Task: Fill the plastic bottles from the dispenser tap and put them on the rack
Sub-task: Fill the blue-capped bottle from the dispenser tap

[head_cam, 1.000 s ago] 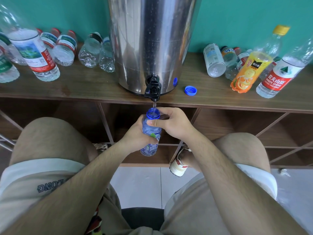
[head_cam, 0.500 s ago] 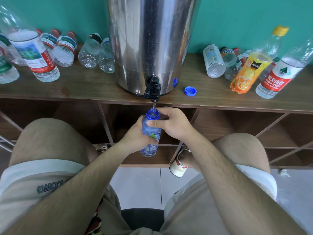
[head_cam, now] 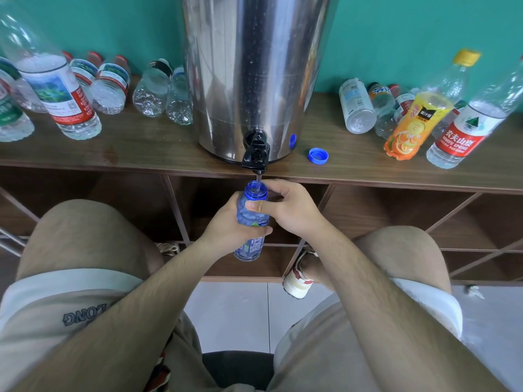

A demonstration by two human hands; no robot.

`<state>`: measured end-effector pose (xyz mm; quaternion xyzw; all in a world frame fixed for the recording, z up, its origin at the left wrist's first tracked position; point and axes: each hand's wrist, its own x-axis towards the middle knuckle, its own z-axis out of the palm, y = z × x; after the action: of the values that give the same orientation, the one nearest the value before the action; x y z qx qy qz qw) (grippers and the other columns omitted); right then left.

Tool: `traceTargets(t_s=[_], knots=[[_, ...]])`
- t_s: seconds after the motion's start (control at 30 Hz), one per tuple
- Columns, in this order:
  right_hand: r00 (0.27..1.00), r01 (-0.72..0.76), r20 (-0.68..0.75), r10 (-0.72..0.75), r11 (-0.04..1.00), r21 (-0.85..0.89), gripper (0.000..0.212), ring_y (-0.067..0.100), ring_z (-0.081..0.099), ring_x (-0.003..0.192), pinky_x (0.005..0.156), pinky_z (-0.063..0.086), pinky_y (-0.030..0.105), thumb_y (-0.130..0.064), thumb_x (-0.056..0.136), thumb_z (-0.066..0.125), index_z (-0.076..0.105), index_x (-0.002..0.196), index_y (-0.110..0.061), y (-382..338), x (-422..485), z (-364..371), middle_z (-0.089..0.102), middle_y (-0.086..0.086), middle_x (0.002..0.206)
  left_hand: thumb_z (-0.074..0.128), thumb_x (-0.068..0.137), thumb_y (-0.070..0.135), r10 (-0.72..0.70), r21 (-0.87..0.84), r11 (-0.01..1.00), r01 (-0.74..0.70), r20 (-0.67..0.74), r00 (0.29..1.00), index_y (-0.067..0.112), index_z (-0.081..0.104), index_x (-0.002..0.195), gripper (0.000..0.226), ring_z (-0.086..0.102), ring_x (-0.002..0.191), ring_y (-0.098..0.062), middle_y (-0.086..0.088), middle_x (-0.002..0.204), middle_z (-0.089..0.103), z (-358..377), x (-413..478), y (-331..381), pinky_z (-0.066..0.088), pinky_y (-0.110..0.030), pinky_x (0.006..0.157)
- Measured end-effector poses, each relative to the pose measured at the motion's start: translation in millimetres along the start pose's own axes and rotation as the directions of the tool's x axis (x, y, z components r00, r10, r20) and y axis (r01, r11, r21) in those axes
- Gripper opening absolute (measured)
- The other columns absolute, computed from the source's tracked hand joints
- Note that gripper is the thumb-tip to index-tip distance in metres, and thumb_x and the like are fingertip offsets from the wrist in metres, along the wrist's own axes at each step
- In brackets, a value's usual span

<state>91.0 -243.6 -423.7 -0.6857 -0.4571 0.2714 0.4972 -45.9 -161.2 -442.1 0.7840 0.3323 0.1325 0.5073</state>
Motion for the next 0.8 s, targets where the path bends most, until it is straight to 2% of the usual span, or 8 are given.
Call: traceTargets(t_s=[0.17, 0.33, 0.43, 0.57, 0.63, 0.7, 0.73, 0.8], knots=[[1.0, 0.01, -0.001, -0.01, 1.0, -0.027, 0.028, 0.003, 0.07, 0.099, 0.083, 0.054, 0.015, -0.024, 0.087, 0.085, 0.078, 0.114, -0.024, -1.9, -0.6, 0.4, 0.077, -0.008, 0.107, 0.089, 0.08, 0.018, 0.0, 0.004, 1.0, 0.0, -0.025, 1.0, 0.01, 0.049, 0.144, 0.077, 0.064, 0.122, -0.027, -0.01, 0.134, 0.065, -0.1, -1.9, 0.4, 0.051, -0.049, 0.108], [1.0, 0.016, -0.004, -0.016, 1.0, -0.027, 0.027, 0.004, 0.07, 0.101, 0.087, 0.057, 0.021, -0.025, 0.087, 0.085, 0.077, 0.112, -0.025, -5.0, -1.8, 0.1, 0.077, -0.008, 0.107, 0.089, 0.08, 0.018, -0.008, 0.028, 1.0, 0.009, -0.047, 0.999, 0.011, 0.05, 0.144, 0.075, 0.063, 0.122, -0.026, -0.01, 0.135, 0.064, 1.7, 0.5, 1.8, 0.051, -0.048, 0.108], [1.0, 0.012, -0.002, -0.012, 0.999, -0.034, 0.027, -0.001, 0.069, 0.098, 0.081, 0.052, 0.012, -0.024, 0.087, 0.085, 0.077, 0.113, -0.025, -6.6, -2.5, 0.4, 0.077, -0.011, 0.105, 0.089, 0.079, 0.018, 0.002, 0.037, 0.999, -0.001, -0.047, 0.999, 0.008, 0.05, 0.143, 0.076, 0.064, 0.122, -0.028, -0.012, 0.134, 0.065, 1.2, 0.9, 1.8, 0.051, -0.049, 0.108], [0.999, 0.041, -0.012, -0.042, 0.995, -0.094, 0.031, 0.001, 0.068, 0.099, 0.085, 0.053, 0.018, -0.025, 0.085, 0.086, 0.073, 0.113, -0.027, -7.7, -3.3, -0.6, 0.074, -0.012, 0.106, 0.09, 0.078, 0.018, 0.006, 0.013, 1.0, -0.005, -0.054, 0.999, 0.009, 0.05, 0.143, 0.077, 0.064, 0.121, -0.027, -0.011, 0.133, 0.066, 0.7, 0.0, 1.4, 0.052, -0.049, 0.107], [0.995, 0.096, -0.016, -0.1, 0.982, -0.162, 0.04, 0.0, 0.066, 0.1, 0.083, 0.052, 0.017, -0.026, 0.085, 0.087, 0.066, 0.118, -0.026, -10.4, -5.8, -2.1, 0.071, -0.015, 0.107, 0.091, 0.077, 0.018, 0.013, -0.015, 1.0, -0.013, -0.051, 0.999, 0.011, 0.051, 0.142, 0.077, 0.066, 0.119, -0.024, -0.007, 0.131, 0.067, -0.5, -1.0, -1.3, 0.053, -0.049, 0.106], [0.979, 0.174, -0.073, -0.189, 0.969, -0.177, 0.05, 0.008, 0.066, 0.102, 0.083, 0.054, 0.023, -0.027, 0.087, 0.083, 0.058, 0.13, -0.019, -16.1, -10.0, -6.5, 0.067, -0.007, 0.114, 0.093, 0.075, 0.017, 0.013, -0.072, 0.997, -0.017, -0.058, 0.998, 0.015, 0.053, 0.138, 0.075, 0.068, 0.114, -0.019, -0.002, 0.124, 0.07, -1.6, -2.1, -6.1, 0.054, -0.048, 0.104], [0.954, 0.247, -0.127, -0.273, 0.951, -0.185, 0.052, 0.014, 0.066, 0.103, 0.085, 0.056, 0.03, -0.024, 0.088, 0.079, 0.056, 0.134, -0.015, -20.4, -12.6, -10.3, 0.064, -0.001, 0.119, 0.094, 0.073, 0.018, 0.012, -0.088, 0.996, -0.018, -0.063, 0.998, 0.017, 0.054, 0.136, 0.074, 0.069, 0.112, -0.017, 0.001, 0.122, 0.07, -1.9, -2.6, -8.1, 0.055, -0.047, 0.103], [0.849, 0.433, -0.2, -0.488, 0.862, -0.265, 0.049, 0.022, 0.063, 0.111, 0.088, 0.057, 0.041, -0.017, 0.091, 0.071, 0.055, 0.137, -0.009, -32.1, -18.0, -18.1, 0.059, 0.005, 0.126, 0.094, 0.072, 0.023, 0.02, -0.058, 0.998, -0.024, -0.074, 0.997, 0.02, 0.054, 0.134, 0.074, 0.068, 0.111, -0.015, 0.004, 0.12, 0.069, -1.5, -1.5, -10.1, 0.056, -0.045, 0.102]])
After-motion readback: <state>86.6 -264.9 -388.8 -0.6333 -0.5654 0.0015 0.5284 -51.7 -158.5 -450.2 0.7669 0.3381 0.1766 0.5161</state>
